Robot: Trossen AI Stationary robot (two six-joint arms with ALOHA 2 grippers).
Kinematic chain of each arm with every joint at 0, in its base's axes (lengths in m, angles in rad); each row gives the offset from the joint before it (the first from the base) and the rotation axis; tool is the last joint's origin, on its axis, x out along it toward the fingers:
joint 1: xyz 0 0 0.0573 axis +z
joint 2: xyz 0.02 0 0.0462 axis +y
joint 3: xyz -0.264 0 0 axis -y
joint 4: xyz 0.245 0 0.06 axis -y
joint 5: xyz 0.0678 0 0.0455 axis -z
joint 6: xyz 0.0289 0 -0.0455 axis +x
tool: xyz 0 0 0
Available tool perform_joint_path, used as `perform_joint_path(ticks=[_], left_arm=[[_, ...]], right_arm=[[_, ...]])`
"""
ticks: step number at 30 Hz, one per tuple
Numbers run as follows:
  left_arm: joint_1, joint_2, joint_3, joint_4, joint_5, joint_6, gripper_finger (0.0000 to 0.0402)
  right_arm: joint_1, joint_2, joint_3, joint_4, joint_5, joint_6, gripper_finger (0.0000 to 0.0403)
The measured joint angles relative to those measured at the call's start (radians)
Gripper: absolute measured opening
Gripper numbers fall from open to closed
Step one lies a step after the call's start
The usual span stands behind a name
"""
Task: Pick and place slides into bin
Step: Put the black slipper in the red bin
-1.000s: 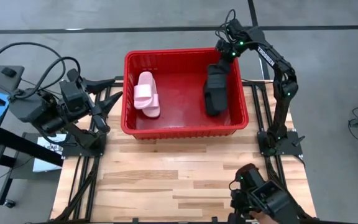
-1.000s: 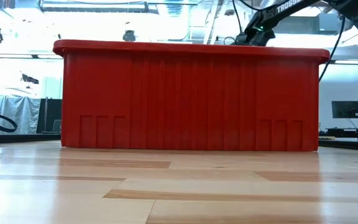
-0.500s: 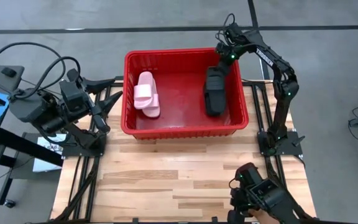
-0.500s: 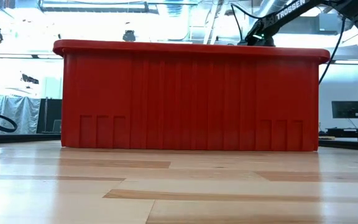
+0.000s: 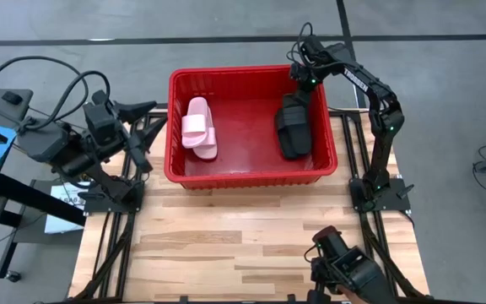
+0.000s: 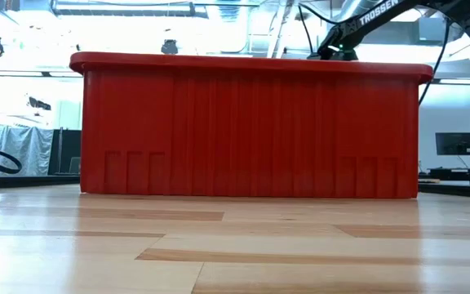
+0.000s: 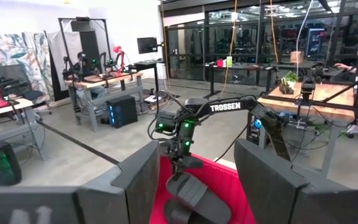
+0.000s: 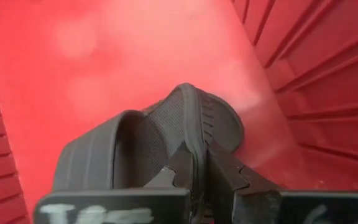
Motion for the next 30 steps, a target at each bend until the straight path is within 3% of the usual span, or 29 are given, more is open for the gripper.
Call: perform_joint_path(ticks=[12, 20, 30], left_arm=[[0.002, 0.000, 0.000, 0.000, 0.000, -0.002, 0.0199], [0.002, 0.000, 0.000, 0.000, 0.000, -0.002, 0.0199], [0.002, 0.000, 0.000, -0.001, 0.000, -0.002, 0.0199]], right_arm=[[0.000, 0.000, 0.000, 0.002, 0.028, -0.002, 0.0010], [-0.001, 0.000, 0.000, -0.002, 0.028, -0.001, 0.0060], [-0.001, 0.000, 0.000, -0.005, 0.026, -0.003, 0.0071]])
